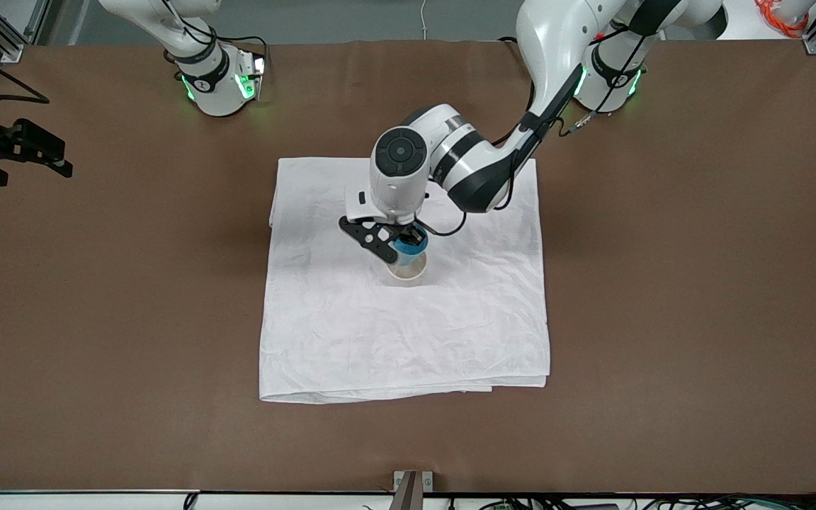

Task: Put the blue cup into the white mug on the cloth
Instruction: 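Carry the blue cup over the mug with the left gripper while the right gripper retracts, then lower the blue cup into the mug and open the left gripper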

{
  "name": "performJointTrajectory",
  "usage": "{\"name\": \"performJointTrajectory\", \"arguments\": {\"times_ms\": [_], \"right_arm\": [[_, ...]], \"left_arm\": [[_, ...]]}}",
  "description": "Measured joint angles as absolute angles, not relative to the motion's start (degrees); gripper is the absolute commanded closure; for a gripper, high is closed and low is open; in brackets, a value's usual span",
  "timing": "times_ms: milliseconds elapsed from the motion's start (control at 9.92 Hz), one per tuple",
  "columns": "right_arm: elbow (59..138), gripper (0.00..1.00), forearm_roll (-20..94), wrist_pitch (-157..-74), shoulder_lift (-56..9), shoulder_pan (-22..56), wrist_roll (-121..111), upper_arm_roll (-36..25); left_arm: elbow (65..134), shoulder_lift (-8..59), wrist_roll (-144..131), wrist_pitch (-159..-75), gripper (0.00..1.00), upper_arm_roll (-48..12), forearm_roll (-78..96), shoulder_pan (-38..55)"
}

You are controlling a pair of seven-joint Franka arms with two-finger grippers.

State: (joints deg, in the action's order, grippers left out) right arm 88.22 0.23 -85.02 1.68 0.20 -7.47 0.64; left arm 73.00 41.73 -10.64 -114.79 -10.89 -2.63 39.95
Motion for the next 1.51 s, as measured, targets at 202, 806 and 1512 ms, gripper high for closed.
{"name": "performJointTrajectory", "arguments": {"times_ms": [202, 806, 1512], "right_arm": [[88.2, 0.00, 0.0, -85.1, 1.6, 0.1, -7.5, 1.4], [88.2, 0.00, -0.4, -84.9, 1.6, 3.7, -7.5, -4.0], [88.2, 0.00, -0.5, -85.0, 1.6, 3.7, -7.5, -4.4]], "left_arm": [[73.0, 42.8, -10.6, -114.8, 1.00, -10.9, -4.1, 40.9], [73.0, 45.2, -10.7, -114.8, 1.00, -10.9, -9.6, 42.2], [73.0, 45.7, -10.6, -117.8, 0.92, -9.2, -9.7, 42.3]]}}
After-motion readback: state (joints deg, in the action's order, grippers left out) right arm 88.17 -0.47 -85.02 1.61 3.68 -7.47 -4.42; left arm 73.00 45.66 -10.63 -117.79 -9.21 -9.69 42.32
